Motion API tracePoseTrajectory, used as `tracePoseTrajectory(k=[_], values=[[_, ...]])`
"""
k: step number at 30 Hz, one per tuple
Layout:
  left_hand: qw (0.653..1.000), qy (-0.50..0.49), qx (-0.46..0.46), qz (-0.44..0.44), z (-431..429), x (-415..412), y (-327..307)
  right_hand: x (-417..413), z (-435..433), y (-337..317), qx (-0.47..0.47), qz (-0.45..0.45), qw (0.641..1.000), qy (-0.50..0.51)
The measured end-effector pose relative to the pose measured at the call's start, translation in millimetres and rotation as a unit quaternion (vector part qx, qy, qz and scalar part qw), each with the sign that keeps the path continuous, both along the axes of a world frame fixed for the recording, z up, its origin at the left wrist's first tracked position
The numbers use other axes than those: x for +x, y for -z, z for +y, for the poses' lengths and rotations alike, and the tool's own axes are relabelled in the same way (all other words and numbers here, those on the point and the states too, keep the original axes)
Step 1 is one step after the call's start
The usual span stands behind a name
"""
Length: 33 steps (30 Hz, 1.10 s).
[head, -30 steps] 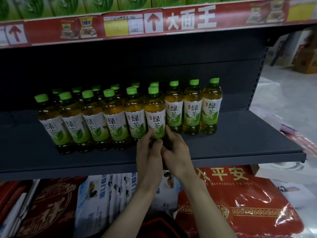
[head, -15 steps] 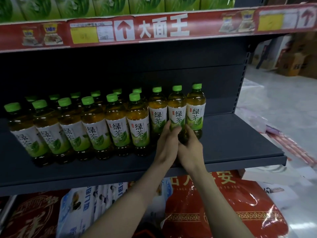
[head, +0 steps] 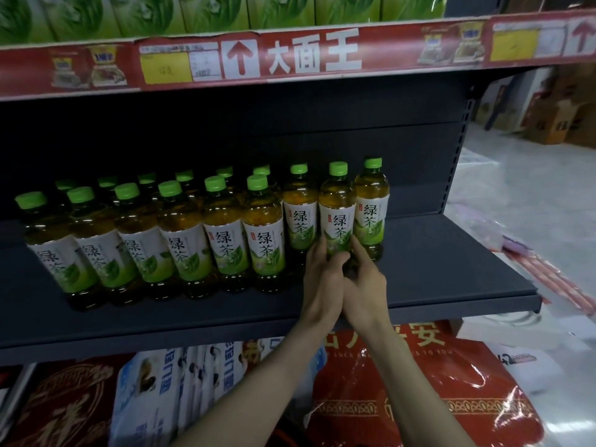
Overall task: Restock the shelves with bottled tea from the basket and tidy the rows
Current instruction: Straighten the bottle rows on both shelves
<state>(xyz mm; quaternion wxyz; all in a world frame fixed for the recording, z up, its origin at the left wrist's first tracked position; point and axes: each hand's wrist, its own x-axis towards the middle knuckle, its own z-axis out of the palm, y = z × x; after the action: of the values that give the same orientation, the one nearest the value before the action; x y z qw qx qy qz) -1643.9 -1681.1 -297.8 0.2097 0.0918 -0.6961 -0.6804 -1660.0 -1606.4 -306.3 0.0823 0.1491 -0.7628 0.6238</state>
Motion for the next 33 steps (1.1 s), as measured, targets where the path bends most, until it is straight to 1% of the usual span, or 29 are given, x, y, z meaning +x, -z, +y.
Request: tracePoseTrajectory(k=[3,9,14,16,20,24,25,27,29,30,32,33], values=[[0.999,0.01,0.031,0.007,2.7,15.3,1.9,13.0,4.5,4.5,0.01,0.012,1.0,0.001],[0.999,0.002,0.025,0.025,-10.4,43.4,1.0,35.2,1.3,8.7,0.011,0.025,0.999,-0.037],[1.0,0.003,0.014,0.021,-31.4,55.2,3.4,41.8,-15.2,13.0,0.015,0.04,0.996,-0.074],[1.0,0.02,0.012,0.016,-35.4,57.2,3.6,40.3,-17.9,14.0,0.012,0.05,0.997,-0.061],[1.0,0.001,0.009,0.007,-33.4,65.3,8.0,29.7,-15.9,12.1,0.025,0.056,0.998,-0.02],[1.0,0.008,0.012,0.003,-32.9,68.6,9.7,22.8,-16.3,9.9,0.027,0.041,0.998,-0.03],[1.0,0.003,0.014,0.013,-31.3,69.9,7.9,23.1,-15.3,9.3,0.032,0.042,0.998,-0.039],[0.998,-0.05,0.008,0.044,-25.0,74.4,6.7,19.3,-8.9,8.2,0.036,0.037,0.998,-0.046],[0.993,-0.098,0.003,0.07,-16.7,75.2,7.9,9.7,3.9,4.4,0.021,0.018,1.0,-0.001],[0.993,-0.091,-0.009,0.073,-10.9,71.6,7.6,2.0,12.0,1.8,0.009,0.015,0.999,0.036],[0.998,-0.025,-0.033,0.042,2.4,56.1,3.6,-18.1,28.8,-4.1,0.001,0.014,0.996,0.093],[0.999,0.014,-0.04,0.02,9.0,44.1,-0.2,-28.6,35.8,-6.5,0.013,0.004,0.995,0.099]])
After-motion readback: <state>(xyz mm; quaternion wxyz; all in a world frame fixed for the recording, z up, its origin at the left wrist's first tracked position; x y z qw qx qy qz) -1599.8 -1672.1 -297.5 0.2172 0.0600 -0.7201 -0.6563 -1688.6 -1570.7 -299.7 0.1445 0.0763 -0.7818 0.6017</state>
